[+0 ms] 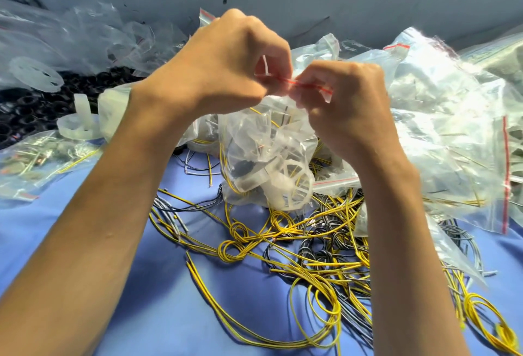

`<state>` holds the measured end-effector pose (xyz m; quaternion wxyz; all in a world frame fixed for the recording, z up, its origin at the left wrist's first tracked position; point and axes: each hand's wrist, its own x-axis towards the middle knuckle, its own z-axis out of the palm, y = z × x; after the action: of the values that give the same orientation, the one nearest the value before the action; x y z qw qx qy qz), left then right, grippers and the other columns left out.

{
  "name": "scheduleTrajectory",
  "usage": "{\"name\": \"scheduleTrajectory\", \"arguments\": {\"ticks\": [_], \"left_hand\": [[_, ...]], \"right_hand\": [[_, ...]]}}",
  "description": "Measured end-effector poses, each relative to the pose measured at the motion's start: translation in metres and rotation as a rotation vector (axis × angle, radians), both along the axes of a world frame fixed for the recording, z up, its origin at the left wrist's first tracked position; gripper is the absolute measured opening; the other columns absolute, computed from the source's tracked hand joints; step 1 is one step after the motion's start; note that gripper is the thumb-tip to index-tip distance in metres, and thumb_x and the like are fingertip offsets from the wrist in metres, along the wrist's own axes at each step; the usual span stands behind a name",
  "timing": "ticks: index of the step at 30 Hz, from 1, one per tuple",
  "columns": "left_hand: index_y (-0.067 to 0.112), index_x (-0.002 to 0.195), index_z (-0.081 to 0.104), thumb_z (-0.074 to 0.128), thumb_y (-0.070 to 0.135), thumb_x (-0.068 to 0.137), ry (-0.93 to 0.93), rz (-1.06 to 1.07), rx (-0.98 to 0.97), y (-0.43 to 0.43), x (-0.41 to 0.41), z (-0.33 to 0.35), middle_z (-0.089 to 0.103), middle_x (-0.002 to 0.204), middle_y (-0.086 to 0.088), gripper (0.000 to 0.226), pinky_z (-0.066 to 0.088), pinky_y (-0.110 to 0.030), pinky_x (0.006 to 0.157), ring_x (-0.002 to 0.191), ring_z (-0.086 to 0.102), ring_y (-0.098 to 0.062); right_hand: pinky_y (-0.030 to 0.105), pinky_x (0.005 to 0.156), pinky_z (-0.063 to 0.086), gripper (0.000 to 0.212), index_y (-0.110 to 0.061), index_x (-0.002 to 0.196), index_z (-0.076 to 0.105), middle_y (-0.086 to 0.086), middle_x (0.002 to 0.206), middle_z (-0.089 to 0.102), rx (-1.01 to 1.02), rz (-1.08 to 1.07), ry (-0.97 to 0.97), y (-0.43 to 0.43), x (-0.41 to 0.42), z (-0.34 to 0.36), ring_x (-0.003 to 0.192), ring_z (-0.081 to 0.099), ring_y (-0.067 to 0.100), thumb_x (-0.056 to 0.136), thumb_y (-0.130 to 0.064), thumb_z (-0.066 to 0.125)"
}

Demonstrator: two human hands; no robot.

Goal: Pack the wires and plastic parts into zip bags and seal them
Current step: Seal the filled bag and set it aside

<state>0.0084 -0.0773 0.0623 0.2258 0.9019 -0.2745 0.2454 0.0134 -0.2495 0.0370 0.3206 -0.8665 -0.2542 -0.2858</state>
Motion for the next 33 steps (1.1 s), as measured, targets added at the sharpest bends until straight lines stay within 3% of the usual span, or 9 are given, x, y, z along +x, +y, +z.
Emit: {"name": "scheduleTrajectory", "arguments": {"ticks": [8,11,15,19,23,28,33], "left_hand": [[0.026,0.082,0.069,0.075,0.01,0.077,0.076,0.101,-0.029,0.014,0.007,-0.004,0.062,0.073,0.013,0.017,0.052,-0.041,0.071,0.073,0.057,-0.015],[0.025,0.082,0.068,0.074,0.008,0.077,0.052,0.103,-0.034,0.013,0.008,-0.006,0.059,0.071,0.016,0.019,0.051,-0.037,0.069,0.07,0.056,-0.013],[0.022,0.081,0.066,0.069,0.002,0.077,-0.029,0.086,-0.024,0.009,0.01,-0.008,0.06,0.073,0.008,0.021,0.049,-0.034,0.064,0.068,0.053,-0.015],[0.028,0.078,0.064,0.071,0.005,0.077,0.021,0.091,-0.034,0.012,0.011,-0.008,0.058,0.069,0.011,0.025,0.05,-0.034,0.064,0.069,0.055,-0.017],[0.023,0.081,0.067,0.075,0.01,0.078,0.12,0.095,-0.073,0.017,0.012,-0.01,0.061,0.072,0.007,0.015,0.052,-0.039,0.071,0.074,0.058,-0.018],[0.026,0.077,0.062,0.073,0.001,0.077,0.13,0.118,-0.122,0.027,0.009,-0.007,0.061,0.072,0.007,0.027,0.052,-0.033,0.071,0.069,0.056,-0.005],[0.024,0.075,0.059,0.067,-0.01,0.075,0.076,0.151,-0.141,0.027,0.011,-0.012,0.062,0.073,-0.001,0.035,0.052,-0.038,0.071,0.072,0.056,-0.019]], "right_hand": [[0.044,0.074,0.053,0.01,-0.01,0.089,0.074,0.005,0.086,0.071,0.078,0.006,-0.004,-0.004,0.006,-0.003,0.08,0.067,0.023,0.084,-0.015,0.067],[0.045,0.072,0.052,0.007,-0.01,0.087,0.074,0.006,0.084,0.07,0.097,-0.025,-0.025,-0.003,0.006,-0.004,0.08,0.065,0.024,0.082,-0.013,0.069],[0.047,0.067,0.051,0.004,-0.01,0.078,0.072,0.005,0.079,0.068,0.138,-0.055,-0.054,-0.003,0.005,-0.005,0.076,0.064,0.027,0.076,-0.008,0.07],[0.045,0.066,0.052,0.006,-0.012,0.079,0.075,0.003,0.077,0.071,0.153,-0.043,-0.049,-0.005,0.006,-0.005,0.072,0.065,0.023,0.075,-0.008,0.074],[0.045,0.066,0.052,0.008,-0.014,0.084,0.077,0.006,0.077,0.072,0.17,-0.066,-0.016,-0.005,0.007,-0.008,0.071,0.066,0.026,0.079,-0.02,0.076],[0.04,0.073,0.056,0.01,-0.018,0.089,0.074,0.001,0.084,0.073,0.133,-0.103,0.138,-0.011,0.01,-0.008,0.079,0.068,0.017,0.086,-0.026,0.069],[0.047,0.074,0.055,0.016,-0.013,0.083,0.073,0.009,0.082,0.072,0.135,-0.121,0.201,-0.013,0.006,-0.003,0.079,0.067,0.031,0.083,-0.024,0.062]]}}
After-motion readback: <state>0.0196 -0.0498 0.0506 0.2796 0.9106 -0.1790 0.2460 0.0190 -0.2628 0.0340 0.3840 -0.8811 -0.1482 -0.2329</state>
